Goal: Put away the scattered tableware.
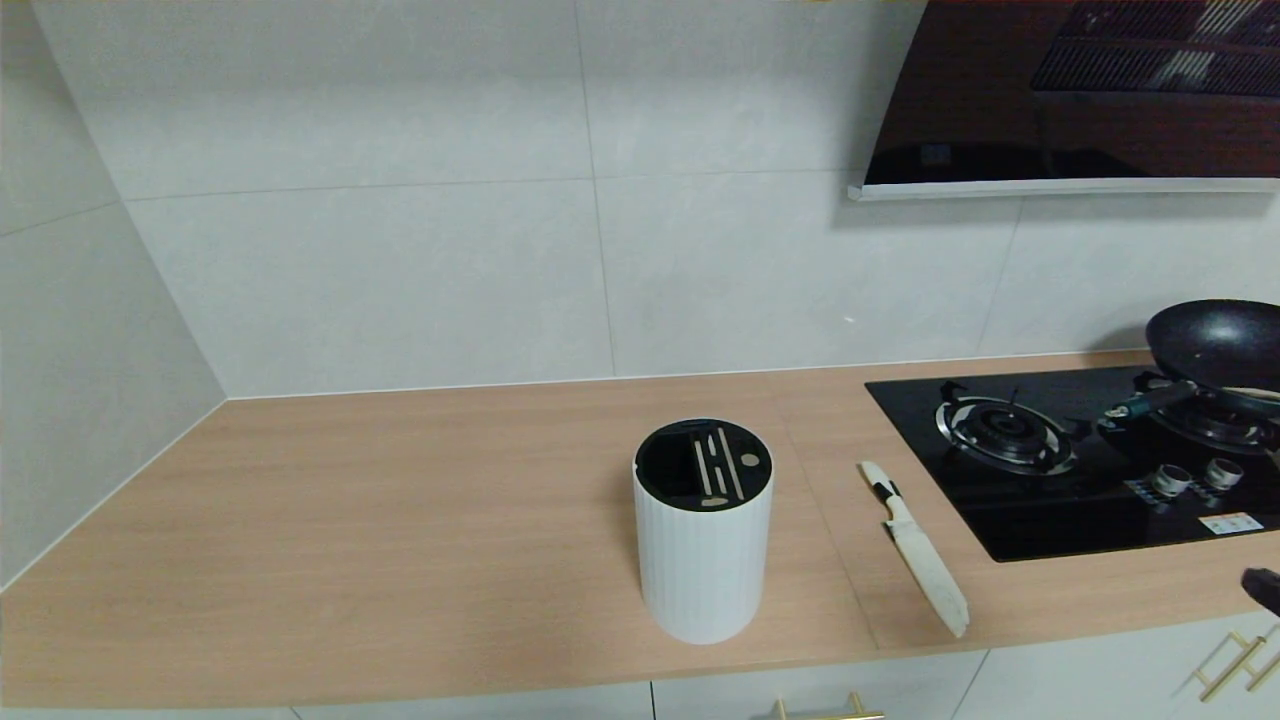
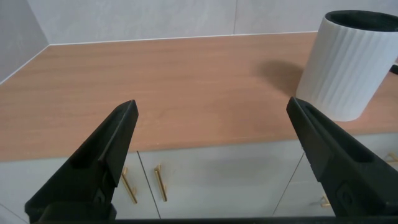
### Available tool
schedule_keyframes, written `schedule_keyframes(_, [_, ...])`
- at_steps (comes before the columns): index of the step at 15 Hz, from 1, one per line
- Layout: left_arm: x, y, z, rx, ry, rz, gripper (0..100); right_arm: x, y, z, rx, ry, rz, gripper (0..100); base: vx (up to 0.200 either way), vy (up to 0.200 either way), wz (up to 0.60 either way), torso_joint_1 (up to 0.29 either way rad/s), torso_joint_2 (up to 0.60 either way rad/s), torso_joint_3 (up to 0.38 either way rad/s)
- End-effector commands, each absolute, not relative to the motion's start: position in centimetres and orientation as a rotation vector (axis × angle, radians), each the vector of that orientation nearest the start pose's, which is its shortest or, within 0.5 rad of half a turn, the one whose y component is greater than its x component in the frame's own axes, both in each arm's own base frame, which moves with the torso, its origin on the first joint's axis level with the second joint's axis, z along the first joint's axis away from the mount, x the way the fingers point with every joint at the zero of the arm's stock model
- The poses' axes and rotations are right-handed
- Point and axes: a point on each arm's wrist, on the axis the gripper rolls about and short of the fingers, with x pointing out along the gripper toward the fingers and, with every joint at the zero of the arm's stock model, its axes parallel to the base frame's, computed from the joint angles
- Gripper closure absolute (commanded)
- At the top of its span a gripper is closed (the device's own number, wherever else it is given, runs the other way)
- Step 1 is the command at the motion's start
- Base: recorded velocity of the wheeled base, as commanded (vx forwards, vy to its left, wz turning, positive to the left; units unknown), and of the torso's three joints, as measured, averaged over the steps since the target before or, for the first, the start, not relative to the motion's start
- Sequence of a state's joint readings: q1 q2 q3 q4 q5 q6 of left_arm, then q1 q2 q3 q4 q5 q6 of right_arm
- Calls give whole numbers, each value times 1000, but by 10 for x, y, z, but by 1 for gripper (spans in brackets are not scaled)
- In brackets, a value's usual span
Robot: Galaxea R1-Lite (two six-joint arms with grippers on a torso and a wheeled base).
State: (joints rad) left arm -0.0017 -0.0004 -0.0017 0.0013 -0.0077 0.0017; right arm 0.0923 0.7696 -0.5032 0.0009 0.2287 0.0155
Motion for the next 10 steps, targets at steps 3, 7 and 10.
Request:
schedule_keyframes(3, [-23, 0, 76, 2, 0, -9, 0, 191, 27, 196, 40, 440, 321, 0, 0, 0, 0, 0, 0, 0])
schedule_keyframes(7, [-23, 0, 76, 2, 0, -9, 0, 260, 41, 154, 31, 523, 298, 0, 0, 0, 0, 0, 0, 0])
schedule_keyframes(10, [-23, 0, 76, 2, 0, -9, 0, 299, 51, 111, -2, 568, 252, 0, 0, 0, 0, 0, 0, 0])
